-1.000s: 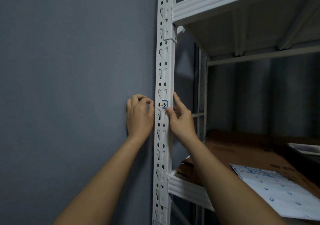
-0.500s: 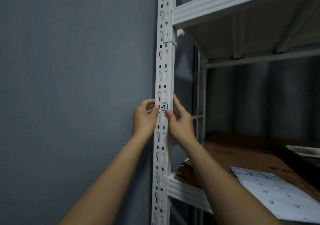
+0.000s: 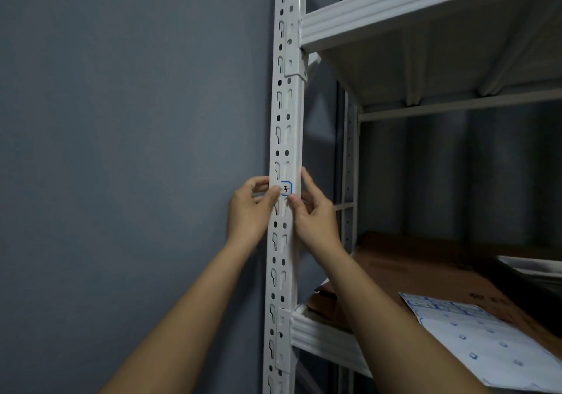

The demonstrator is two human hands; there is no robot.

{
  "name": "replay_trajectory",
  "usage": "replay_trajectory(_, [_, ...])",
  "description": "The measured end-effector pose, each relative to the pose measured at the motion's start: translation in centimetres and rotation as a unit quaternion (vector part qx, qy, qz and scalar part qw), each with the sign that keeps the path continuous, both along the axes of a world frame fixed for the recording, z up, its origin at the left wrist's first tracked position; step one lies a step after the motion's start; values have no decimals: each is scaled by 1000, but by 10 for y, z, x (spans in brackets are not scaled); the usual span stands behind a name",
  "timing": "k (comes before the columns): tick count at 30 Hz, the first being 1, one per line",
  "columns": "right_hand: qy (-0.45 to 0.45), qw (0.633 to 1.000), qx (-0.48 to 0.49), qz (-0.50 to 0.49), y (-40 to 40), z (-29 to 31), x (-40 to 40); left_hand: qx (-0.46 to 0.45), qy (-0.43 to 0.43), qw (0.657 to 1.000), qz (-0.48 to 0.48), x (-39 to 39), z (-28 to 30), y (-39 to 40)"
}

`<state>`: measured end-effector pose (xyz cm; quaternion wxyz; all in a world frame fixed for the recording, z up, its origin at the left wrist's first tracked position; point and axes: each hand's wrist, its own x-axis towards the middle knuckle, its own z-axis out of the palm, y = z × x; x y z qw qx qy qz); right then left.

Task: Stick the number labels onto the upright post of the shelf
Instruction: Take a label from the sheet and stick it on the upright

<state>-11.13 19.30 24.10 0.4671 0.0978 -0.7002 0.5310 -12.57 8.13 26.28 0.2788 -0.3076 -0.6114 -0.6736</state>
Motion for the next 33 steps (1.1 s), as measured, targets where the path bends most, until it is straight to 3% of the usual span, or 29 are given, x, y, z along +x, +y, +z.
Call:
replay_trajectory(5, [6, 1000, 5, 6, 3, 0, -2, -35, 145, 978, 144, 2, 1, -3])
replay_trajectory(10, [8, 1000, 7, -1, 3, -1, -1, -88, 216, 934, 272, -3, -5, 1])
replay_trajectory(33, [7, 1000, -19, 21, 0, -3, -1, -79, 158, 956, 234, -17, -11, 6])
